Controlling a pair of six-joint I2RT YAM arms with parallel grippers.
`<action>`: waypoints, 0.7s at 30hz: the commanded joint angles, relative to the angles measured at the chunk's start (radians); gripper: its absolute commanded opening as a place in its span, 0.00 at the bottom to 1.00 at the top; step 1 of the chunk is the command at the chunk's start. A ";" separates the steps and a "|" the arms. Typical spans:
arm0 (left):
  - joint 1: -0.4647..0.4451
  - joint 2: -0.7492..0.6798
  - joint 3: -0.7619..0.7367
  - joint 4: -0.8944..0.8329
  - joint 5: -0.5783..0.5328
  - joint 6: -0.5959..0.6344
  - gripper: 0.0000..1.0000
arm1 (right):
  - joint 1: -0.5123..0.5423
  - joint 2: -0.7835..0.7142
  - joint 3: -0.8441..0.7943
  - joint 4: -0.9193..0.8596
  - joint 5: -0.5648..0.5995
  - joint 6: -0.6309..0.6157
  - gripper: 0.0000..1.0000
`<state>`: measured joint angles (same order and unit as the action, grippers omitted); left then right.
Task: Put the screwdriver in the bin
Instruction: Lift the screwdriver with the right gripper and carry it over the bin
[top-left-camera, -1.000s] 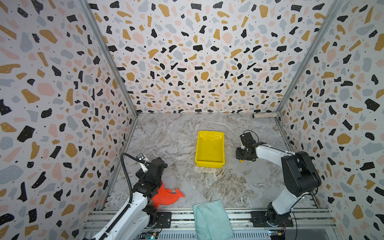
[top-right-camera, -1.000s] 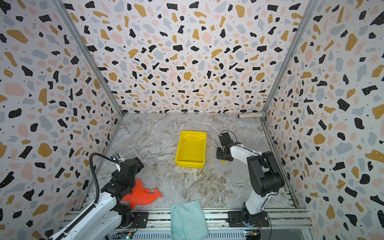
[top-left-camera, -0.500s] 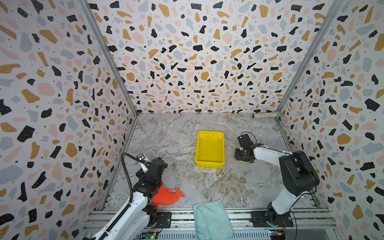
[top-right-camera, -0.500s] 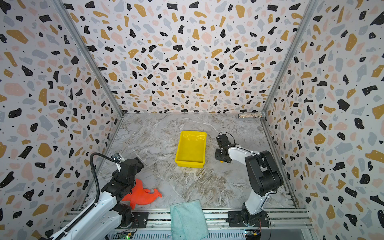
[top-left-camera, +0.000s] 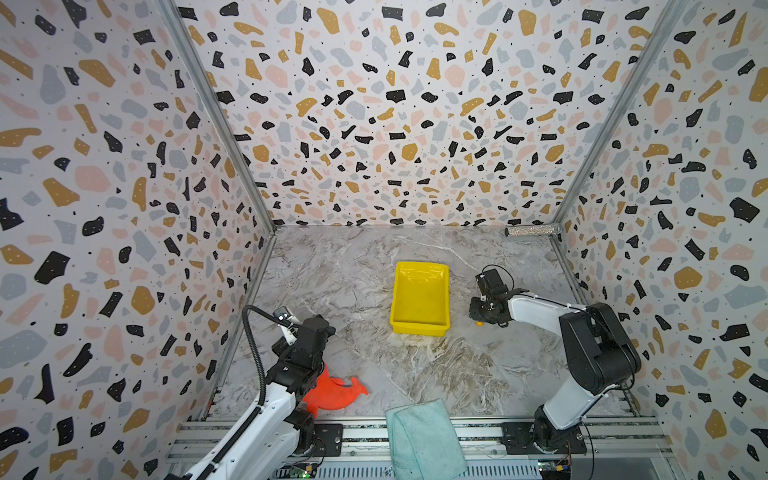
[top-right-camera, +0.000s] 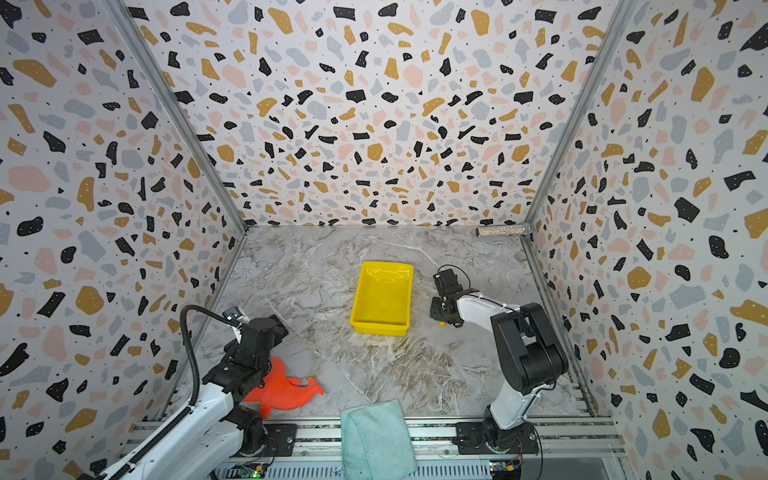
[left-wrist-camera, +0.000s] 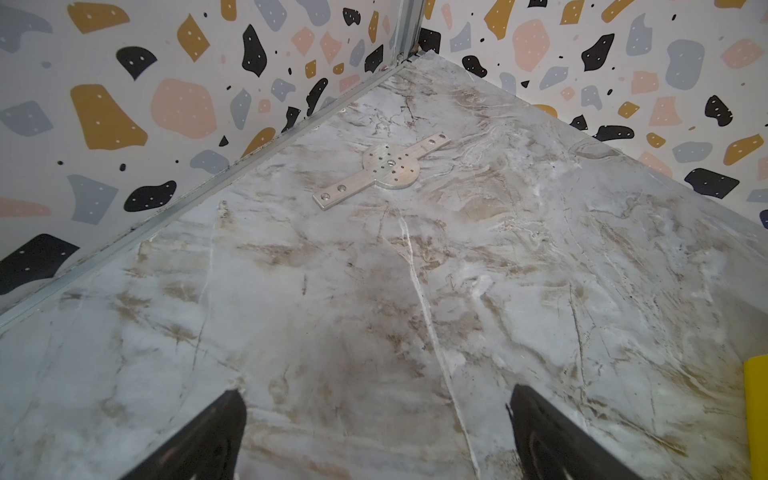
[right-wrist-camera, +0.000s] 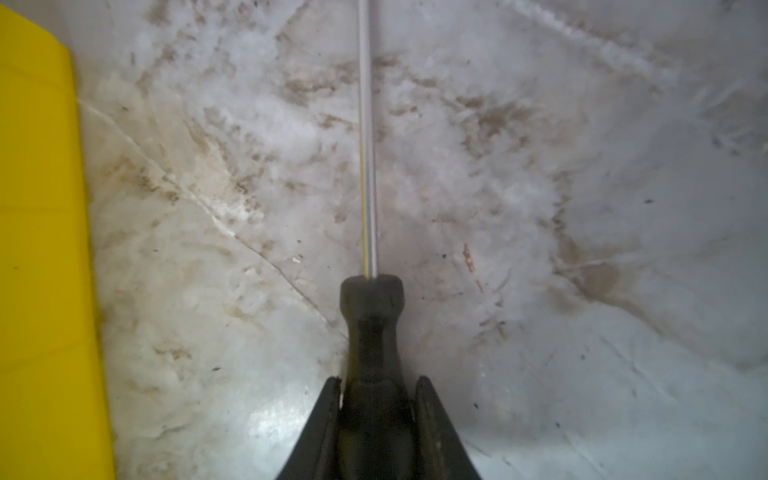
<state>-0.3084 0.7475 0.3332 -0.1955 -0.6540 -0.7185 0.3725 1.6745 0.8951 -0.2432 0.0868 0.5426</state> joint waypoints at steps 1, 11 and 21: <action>0.006 0.004 -0.008 0.029 0.001 0.013 1.00 | 0.003 -0.051 -0.022 -0.047 0.013 0.013 0.19; 0.006 0.001 -0.011 0.027 0.005 0.013 1.00 | 0.003 -0.142 0.008 -0.108 -0.001 0.014 0.16; 0.006 0.002 -0.007 0.021 0.009 0.013 1.00 | 0.060 -0.227 0.151 -0.177 -0.028 0.045 0.15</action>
<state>-0.3084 0.7528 0.3332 -0.1932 -0.6441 -0.7185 0.3985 1.4796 0.9817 -0.3935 0.0723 0.5606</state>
